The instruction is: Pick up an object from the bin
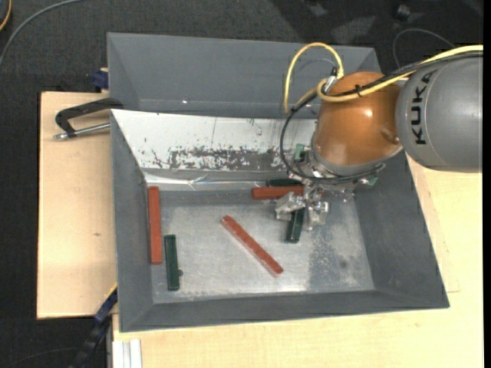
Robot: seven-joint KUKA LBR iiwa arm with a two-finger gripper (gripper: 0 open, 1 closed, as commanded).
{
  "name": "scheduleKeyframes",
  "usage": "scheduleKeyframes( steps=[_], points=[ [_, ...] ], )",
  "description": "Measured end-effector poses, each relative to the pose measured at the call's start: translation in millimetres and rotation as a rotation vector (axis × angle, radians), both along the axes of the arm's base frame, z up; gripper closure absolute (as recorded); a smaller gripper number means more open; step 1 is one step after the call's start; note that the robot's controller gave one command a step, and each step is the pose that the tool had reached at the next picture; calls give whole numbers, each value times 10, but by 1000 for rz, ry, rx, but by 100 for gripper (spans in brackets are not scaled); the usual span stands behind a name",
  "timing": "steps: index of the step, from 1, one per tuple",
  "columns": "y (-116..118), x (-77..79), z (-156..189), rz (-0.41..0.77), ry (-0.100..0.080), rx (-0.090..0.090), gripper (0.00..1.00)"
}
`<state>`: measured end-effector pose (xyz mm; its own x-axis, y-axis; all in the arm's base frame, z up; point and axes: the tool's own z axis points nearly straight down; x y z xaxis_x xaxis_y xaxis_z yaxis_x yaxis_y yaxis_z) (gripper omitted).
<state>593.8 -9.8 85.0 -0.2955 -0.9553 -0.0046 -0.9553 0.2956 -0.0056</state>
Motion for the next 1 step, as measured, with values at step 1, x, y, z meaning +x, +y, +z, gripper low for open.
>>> scheduleKeyframes(
  steps=[1],
  points=[
    [11,31,1128,-4,-8,-1,100]
  ],
)
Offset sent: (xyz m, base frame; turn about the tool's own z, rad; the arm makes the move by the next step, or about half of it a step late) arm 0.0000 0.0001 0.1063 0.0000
